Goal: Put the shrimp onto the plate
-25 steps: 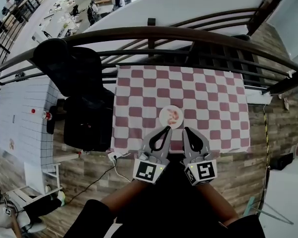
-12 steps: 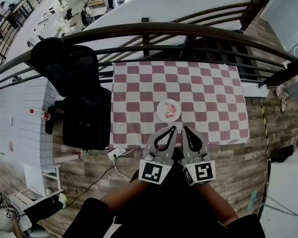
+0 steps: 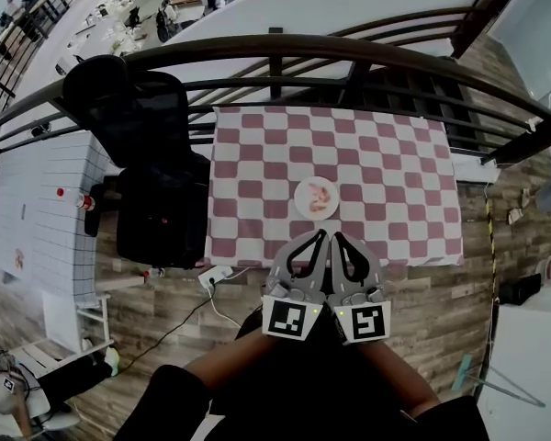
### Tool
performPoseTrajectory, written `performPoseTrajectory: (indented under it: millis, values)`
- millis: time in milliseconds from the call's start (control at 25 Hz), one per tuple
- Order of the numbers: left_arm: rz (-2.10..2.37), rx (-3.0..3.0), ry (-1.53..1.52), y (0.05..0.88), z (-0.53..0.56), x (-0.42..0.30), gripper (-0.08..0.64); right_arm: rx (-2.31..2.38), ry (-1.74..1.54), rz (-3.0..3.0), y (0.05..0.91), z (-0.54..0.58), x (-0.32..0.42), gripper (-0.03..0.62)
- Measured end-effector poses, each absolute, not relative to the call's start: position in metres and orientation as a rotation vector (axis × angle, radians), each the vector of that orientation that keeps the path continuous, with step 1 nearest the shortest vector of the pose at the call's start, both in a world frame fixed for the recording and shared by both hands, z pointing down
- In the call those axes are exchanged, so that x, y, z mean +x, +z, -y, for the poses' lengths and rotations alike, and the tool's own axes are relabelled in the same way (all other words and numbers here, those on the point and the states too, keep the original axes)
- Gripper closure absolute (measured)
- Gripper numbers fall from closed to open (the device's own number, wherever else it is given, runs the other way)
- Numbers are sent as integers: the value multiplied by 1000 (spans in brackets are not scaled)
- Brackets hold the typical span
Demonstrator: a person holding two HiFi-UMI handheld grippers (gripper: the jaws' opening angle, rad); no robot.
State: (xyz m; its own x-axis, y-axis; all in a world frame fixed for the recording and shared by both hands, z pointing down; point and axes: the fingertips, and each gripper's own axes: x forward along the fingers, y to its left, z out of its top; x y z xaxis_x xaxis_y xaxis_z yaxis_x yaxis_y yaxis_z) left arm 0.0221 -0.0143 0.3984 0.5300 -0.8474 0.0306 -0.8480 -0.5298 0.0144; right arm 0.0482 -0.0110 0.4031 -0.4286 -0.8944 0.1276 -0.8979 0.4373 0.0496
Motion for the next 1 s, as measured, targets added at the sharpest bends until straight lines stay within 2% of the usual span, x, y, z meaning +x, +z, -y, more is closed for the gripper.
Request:
performPoseTrajectory:
  millis: [560, 1000]
  values:
    - [1586, 2650, 21, 404, 6, 5, 551, 1501, 52, 2594, 413, 5, 29, 595]
    - [1470, 2685, 40, 416, 3, 37, 551, 1600, 78, 2529, 424, -1, 61, 595]
